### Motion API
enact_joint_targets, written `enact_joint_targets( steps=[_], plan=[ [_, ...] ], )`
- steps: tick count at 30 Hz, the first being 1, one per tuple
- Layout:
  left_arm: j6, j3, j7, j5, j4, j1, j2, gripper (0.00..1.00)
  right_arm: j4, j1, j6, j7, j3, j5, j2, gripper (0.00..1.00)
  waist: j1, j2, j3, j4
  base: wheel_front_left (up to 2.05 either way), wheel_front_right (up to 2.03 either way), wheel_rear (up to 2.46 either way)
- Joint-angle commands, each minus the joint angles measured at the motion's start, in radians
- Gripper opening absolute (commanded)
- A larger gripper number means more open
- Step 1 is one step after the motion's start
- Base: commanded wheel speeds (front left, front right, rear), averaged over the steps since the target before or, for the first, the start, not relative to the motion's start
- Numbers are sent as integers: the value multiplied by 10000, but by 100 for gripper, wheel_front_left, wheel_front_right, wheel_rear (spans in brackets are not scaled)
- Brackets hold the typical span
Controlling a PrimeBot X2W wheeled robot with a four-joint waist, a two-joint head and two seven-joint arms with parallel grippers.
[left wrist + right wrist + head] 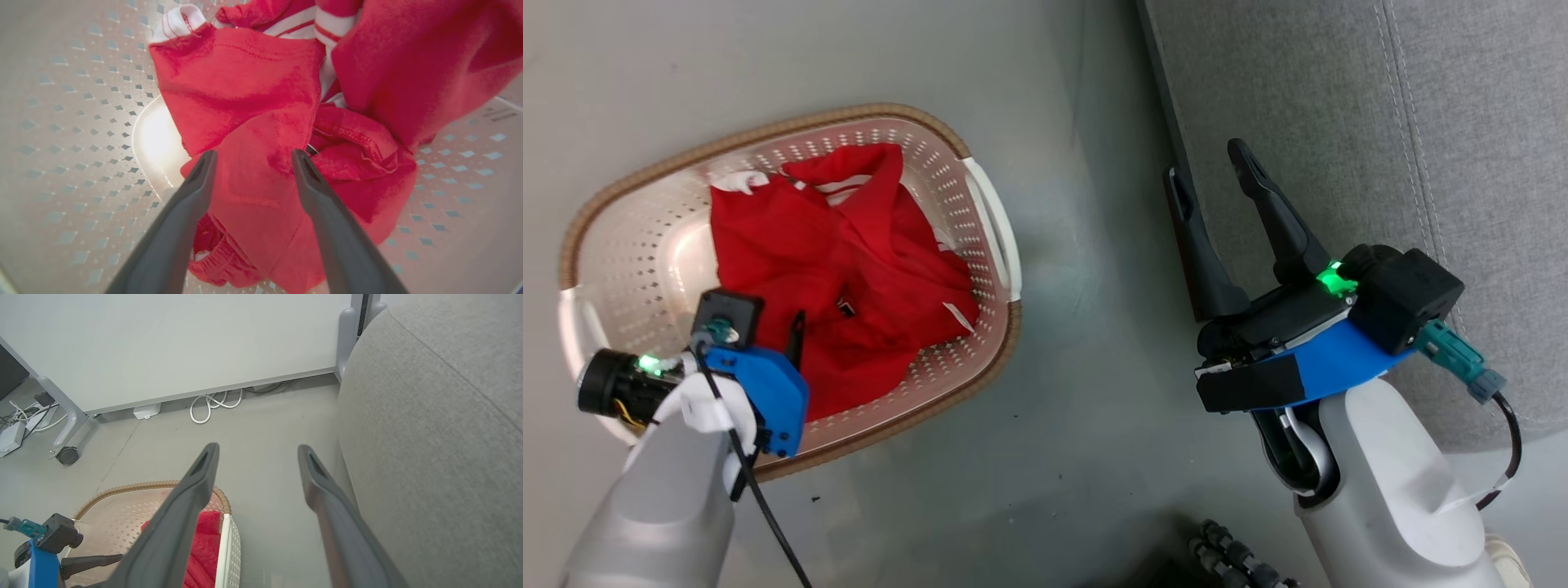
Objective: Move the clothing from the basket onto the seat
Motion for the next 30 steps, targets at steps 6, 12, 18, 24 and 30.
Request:
enact_joint_targets(
  steps=[6, 12, 18, 24, 30],
  plan=[
    [-4, -18, 421, -175, 424, -629, 356, 100, -235, -4, 4, -53, 204, 322, -12, 100, -2, -1, 527, -389, 0, 0, 0],
    [431, -337, 999, 181, 822, -1016, 460, 100, -343, -24, 4, -54, 342, 544, -11, 100, -2, -1, 703, -539, 0, 0, 0],
    [716, -446, 1477, 126, 1217, -1157, 307, 100, -356, -62, 4, -55, 435, 720, -12, 100, -2, -1, 749, -582, 0, 0, 0],
    [828, -537, 1799, 108, 1503, -1303, 226, 0, -365, -107, 4, -55, 473, 832, -12, 100, -2, -1, 772, -583, 0, 0, 0],
    [717, -579, 1921, -3, 1662, -1467, 217, 0, -357, -158, 4, -55, 451, 853, -12, 100, -2, -1, 785, -579, 0, 0, 0]
  ],
)
